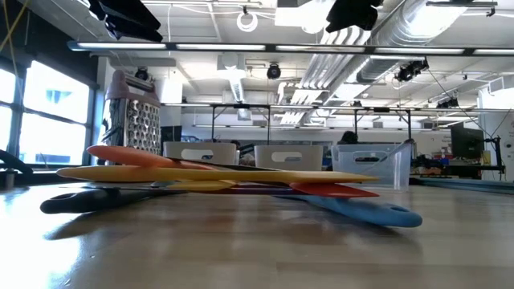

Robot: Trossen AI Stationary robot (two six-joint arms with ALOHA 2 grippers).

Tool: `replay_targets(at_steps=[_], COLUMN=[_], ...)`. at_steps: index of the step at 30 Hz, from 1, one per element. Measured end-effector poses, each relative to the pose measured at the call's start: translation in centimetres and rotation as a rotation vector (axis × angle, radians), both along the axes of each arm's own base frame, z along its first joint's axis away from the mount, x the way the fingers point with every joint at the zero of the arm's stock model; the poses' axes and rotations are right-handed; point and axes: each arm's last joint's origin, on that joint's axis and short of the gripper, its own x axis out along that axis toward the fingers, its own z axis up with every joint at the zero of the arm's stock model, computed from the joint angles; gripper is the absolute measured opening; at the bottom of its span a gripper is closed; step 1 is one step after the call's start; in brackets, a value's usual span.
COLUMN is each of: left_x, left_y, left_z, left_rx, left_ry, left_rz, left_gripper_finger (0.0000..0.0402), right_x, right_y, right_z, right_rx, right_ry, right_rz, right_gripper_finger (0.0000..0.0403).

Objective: Pick & Place Kitchen Items
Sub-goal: Put the blue table knife into the transparent bin

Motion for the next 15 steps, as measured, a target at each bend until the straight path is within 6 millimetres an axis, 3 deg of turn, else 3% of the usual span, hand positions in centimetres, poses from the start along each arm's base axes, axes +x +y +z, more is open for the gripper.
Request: replay_targets(at_steps=[8,15], left_x=[0.3,1.1], left_y=[-0.3,-0.6], left_z=[-0.2,-0.8], left_rx=[-0.128,-0.246], left_ry=[-0.007,0.026], left_rz=[-0.065,-0.072], left_gripper_finger=[0.0216,0.0216], right_x=[0.1,1.0], right_y=[0.1,1.0], right_z=[-0.1,-0.5], right_rx=[0.07,0.126], right_ry=[-0.01,-0.011], right_rz=[-0.035,0.084], right_gripper_finger=[0.0146,0.0146])
